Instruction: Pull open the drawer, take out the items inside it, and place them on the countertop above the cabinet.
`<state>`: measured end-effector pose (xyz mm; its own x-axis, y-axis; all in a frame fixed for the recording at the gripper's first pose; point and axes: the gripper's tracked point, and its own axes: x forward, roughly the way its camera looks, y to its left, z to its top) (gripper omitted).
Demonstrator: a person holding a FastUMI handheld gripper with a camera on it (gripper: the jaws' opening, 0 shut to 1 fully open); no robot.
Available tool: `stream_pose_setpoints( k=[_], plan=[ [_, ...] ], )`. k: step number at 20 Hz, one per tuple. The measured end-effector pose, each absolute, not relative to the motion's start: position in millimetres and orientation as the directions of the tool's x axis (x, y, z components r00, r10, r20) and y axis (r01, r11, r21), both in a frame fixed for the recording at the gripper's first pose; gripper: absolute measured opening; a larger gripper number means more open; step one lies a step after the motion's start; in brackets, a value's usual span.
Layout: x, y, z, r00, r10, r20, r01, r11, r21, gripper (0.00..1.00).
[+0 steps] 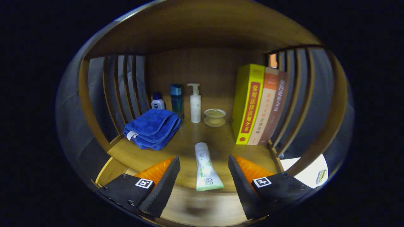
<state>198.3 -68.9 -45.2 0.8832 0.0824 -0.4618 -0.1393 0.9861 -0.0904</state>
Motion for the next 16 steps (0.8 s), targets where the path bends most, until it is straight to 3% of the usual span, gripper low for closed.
stream_pose_setpoints(
  k=[16],
  plan=[
    [43,-104,-14,0.974,-0.064,-0.220,0.055,0.997,-0.045,0.99]
  ],
)
